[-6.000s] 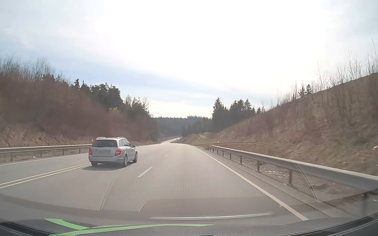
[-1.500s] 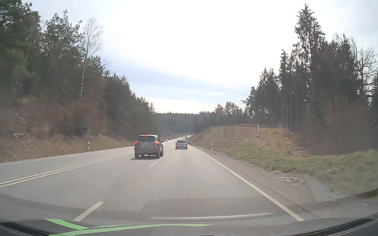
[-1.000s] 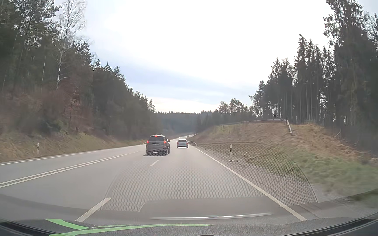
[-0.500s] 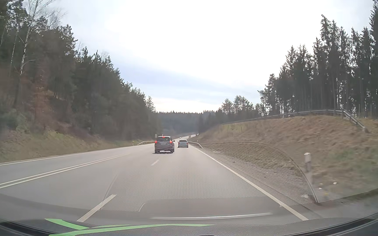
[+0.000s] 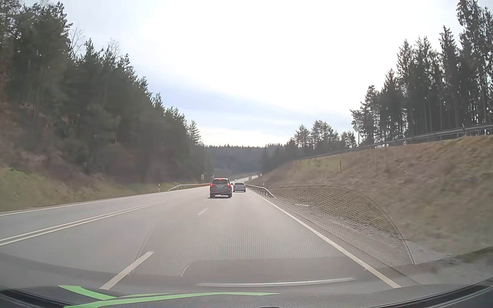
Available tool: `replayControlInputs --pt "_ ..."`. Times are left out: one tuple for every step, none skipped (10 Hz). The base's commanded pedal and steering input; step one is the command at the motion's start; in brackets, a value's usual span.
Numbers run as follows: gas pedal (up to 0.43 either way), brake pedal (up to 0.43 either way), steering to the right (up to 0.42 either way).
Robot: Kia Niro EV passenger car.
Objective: Follow the waypoints while adhering to traffic rules and regulations
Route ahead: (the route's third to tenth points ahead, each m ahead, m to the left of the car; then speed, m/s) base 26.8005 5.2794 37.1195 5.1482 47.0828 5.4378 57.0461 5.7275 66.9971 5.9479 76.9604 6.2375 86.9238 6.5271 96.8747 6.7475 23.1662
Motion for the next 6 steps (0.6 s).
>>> replayControlInputs --pt "0.087 0.000 -0.002" --pt "0.087 0.000 -0.002" --pt "0.087 0.000 -0.002" --pt "0.087 0.000 -0.002" --pt "0.087 0.000 -0.002" --pt "0.087 0.000 -0.002"
